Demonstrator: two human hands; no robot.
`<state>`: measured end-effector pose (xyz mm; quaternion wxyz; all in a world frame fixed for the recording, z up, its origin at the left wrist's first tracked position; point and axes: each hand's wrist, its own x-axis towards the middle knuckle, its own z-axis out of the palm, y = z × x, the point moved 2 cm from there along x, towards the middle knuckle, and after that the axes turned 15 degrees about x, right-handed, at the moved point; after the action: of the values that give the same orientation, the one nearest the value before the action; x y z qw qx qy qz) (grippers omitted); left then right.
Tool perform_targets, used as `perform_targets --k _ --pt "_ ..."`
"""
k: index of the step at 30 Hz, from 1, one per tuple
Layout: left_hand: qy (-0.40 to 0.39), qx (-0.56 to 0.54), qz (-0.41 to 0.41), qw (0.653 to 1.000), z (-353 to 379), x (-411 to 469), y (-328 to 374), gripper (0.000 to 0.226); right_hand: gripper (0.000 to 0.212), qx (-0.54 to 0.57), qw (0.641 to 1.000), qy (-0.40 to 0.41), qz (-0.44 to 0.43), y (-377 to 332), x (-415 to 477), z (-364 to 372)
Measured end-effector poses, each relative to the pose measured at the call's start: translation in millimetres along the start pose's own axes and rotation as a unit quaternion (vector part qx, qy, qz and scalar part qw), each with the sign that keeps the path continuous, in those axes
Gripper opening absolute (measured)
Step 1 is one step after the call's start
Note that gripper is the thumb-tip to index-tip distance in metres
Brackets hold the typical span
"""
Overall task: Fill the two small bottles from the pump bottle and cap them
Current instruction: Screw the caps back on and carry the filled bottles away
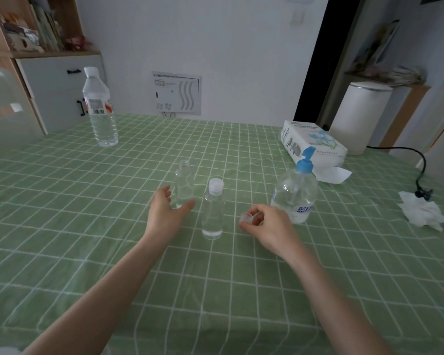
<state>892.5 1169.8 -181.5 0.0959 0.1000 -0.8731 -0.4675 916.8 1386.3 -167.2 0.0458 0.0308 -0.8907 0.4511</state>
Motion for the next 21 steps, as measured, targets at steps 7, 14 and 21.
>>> perform_targets --k 7,14,21 --pt "0.018 0.028 0.012 0.999 14.6 18.1 6.3 0.050 0.023 0.013 1.000 -0.018 0.000 -0.1 -13.9 0.9" --pt "0.028 0.031 0.027 0.999 8.7 12.6 6.2 0.037 0.016 0.065 0.997 -0.018 -0.027 -10.9 -24.3 0.3" --pt "0.028 -0.035 0.013 0.999 -16.4 -30.9 -4.9 0.027 0.012 0.157 0.985 -0.037 -0.065 -31.5 -38.4 1.9"
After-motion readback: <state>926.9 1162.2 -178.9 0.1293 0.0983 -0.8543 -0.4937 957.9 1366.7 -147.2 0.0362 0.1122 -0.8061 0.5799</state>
